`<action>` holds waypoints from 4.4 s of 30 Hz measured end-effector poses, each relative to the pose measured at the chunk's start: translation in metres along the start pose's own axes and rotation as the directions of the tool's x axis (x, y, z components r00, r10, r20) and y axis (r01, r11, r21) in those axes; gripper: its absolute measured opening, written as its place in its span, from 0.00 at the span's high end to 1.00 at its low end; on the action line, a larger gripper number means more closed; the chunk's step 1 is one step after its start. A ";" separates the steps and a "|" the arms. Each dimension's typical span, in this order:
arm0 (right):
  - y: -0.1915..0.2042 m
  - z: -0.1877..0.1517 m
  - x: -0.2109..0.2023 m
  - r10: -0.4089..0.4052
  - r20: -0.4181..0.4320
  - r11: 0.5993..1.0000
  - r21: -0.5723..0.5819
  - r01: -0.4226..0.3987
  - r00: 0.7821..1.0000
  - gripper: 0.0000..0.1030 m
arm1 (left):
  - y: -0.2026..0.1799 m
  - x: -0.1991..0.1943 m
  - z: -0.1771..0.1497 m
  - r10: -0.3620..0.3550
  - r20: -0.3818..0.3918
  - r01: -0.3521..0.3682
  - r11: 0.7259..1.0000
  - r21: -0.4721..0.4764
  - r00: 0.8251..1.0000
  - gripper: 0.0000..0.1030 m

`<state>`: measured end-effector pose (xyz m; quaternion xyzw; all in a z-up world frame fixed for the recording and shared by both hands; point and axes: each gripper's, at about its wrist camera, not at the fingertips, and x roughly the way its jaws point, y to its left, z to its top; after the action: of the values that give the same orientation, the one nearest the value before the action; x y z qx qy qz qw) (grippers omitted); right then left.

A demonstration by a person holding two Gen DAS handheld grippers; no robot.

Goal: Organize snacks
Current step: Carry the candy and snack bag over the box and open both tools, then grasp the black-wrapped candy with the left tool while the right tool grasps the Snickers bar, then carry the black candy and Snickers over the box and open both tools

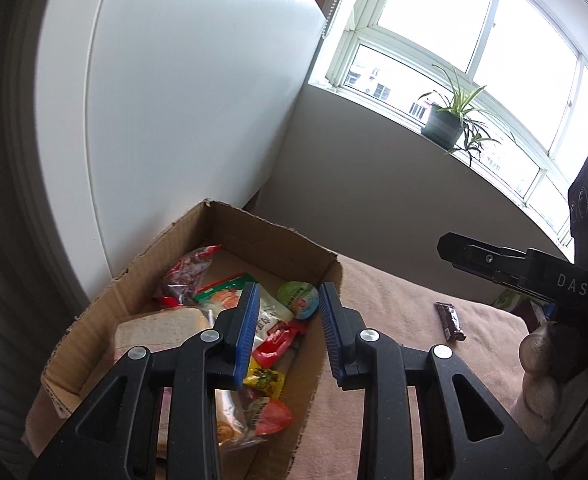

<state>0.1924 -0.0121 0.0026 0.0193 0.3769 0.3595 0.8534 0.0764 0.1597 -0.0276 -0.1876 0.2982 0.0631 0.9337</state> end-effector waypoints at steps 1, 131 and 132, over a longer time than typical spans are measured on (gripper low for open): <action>-0.007 -0.002 -0.004 -0.010 0.001 1.000 0.007 0.010 1.000 0.49 | -0.005 0.001 -0.001 -0.009 -0.002 0.009 1.000 0.006 1.000 0.72; 0.058 -0.043 0.022 -0.027 -0.037 0.997 -0.072 0.024 0.999 0.72 | 0.018 -0.025 -0.019 0.045 0.000 -0.045 0.998 0.046 0.999 0.75; 0.063 -0.042 0.027 -0.015 -0.046 0.997 -0.077 0.011 0.999 0.72 | 0.024 -0.026 -0.018 0.057 0.001 -0.057 0.997 0.042 0.998 0.75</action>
<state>0.1393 0.0411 -0.0254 -0.0241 0.3825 0.3685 0.8469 0.0407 0.1747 -0.0333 -0.1595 0.3047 0.0835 0.9353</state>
